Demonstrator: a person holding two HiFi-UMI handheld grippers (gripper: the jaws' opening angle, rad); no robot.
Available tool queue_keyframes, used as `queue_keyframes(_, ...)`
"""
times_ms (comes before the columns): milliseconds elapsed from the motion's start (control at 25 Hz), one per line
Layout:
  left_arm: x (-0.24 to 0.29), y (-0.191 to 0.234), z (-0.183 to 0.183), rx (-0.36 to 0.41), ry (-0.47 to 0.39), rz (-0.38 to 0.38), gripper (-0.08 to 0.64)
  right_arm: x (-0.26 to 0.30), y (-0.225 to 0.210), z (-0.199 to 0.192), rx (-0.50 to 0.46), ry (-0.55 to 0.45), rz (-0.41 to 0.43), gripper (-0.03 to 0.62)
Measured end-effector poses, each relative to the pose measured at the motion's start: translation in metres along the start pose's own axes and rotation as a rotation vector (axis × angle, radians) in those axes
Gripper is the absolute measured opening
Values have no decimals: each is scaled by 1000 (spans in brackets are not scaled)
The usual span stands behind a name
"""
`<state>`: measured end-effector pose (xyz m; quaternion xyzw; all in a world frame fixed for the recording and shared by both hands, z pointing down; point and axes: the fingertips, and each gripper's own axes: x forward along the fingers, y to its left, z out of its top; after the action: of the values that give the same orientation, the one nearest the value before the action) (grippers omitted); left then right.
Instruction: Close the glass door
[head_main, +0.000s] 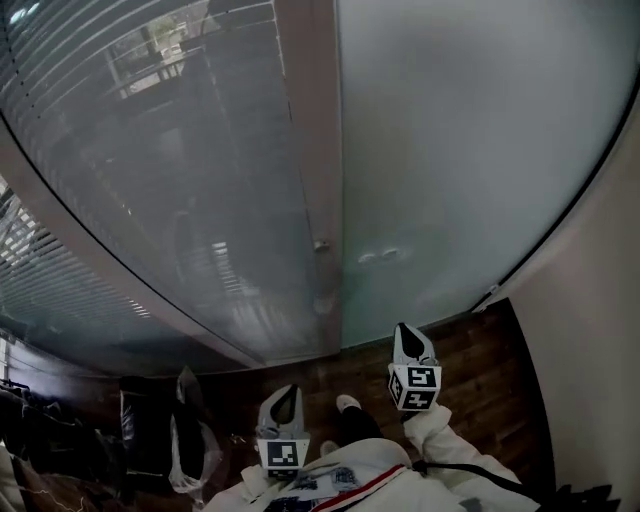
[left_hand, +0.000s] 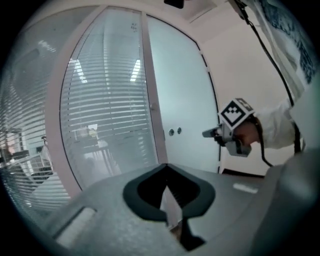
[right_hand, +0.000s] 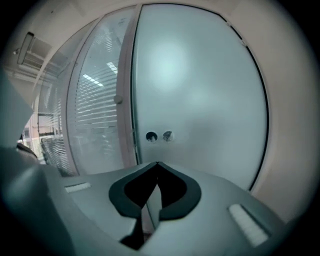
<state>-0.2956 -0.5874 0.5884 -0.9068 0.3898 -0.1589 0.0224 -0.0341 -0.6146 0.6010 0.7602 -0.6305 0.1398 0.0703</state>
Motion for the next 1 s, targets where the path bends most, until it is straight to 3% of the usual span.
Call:
queue_keyframes(240, -40, -26, -31, -56, 22, -45, 3, -102, 30, -50, -28, 57, 42, 6)
queue_keyframes(440, -57, -42, -24, -30, -14, -65, 2, -145, 55, -76, -4, 97, 91, 6)
queue_keyframes(640, -73, -57, -27, -45, -19, -67, 2, -177, 81, -104, -53, 165, 152, 6)
queue_keyframes(1000, -111, -92, -27, -40, -14, 10, 2, -226, 79, -114, -102, 184, 246, 6)
